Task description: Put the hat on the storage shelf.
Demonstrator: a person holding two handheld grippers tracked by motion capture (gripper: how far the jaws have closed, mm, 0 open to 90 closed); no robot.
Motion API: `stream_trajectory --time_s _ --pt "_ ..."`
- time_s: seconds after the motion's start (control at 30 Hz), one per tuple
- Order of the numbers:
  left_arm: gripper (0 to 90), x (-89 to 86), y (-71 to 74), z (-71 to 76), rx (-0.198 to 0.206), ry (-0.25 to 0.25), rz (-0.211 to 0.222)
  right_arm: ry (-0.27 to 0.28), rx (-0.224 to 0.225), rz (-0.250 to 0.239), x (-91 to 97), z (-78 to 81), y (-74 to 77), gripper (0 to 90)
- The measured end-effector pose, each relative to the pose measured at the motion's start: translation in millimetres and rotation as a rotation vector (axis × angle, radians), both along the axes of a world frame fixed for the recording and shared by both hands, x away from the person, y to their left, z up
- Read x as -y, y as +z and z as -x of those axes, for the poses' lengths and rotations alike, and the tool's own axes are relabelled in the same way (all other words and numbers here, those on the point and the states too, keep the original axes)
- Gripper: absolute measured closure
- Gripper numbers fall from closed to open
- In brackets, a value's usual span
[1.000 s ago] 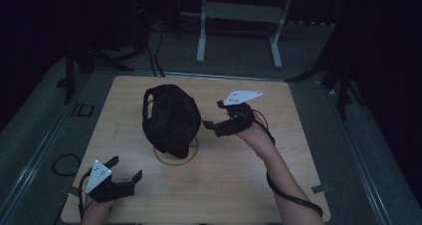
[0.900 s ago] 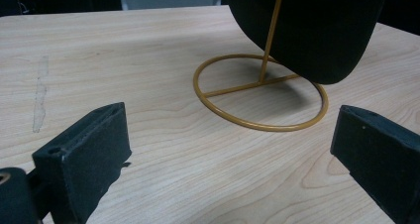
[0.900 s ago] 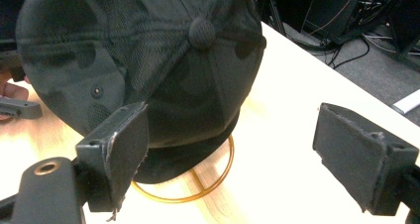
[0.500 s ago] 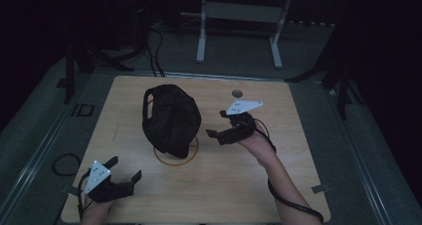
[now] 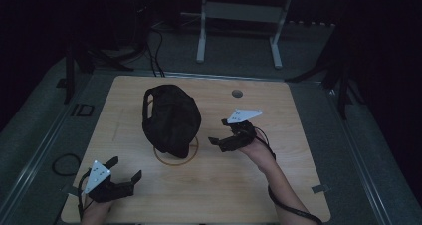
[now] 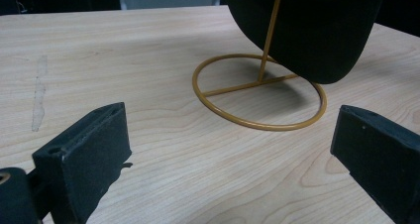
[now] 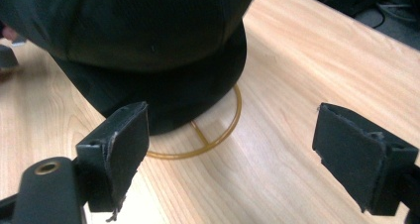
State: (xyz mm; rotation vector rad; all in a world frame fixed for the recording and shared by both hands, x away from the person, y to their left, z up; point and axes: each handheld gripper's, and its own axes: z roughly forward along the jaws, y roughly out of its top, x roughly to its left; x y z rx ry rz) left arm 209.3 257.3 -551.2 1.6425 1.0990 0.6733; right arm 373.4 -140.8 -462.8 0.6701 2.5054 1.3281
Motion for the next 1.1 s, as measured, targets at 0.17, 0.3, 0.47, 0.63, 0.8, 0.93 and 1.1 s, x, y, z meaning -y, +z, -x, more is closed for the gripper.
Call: stream_trajectory --time_s 0.17,0.3,0.47,0.63,0.8,0.93,1.1 --pt "2.3 -0.3 -0.2 0.1 -0.001 -0.002 0.005 -0.003 -0.015 0.022 1.0 0.0 -13.3 14.4" --pt "2.3 0.1 -0.9 -0.5 -0.005 -0.007 0.002 -0.001 -0.024 0.033 2.3 0.7 -28.5 14.4" --pt "2.3 -0.4 -1.9 -0.8 -0.009 -0.012 0.009 -0.026 -0.026 0.038 6.3 -0.2 -43.2 14.3" --pt "2.3 -1.2 -1.6 -1.1 -0.006 -0.006 0.018 -0.035 -0.027 0.028 12.5 0.8 -57.0 14.3" --pt "2.4 -0.4 -1.5 -0.9 -0.007 -0.011 0.014 -0.027 -0.04 0.043 16.2 3.2 -68.2 14.3" --pt "2.3 -1.1 -1.5 -0.9 -0.005 -0.009 0.022 -0.024 -0.036 0.026 21.0 6.6 -72.6 14.3" --pt "2.3 -1.1 -1.5 -0.9 -0.006 -0.009 0.02 -0.038 -0.015 0.019 26.0 11.0 -74.8 14.4"
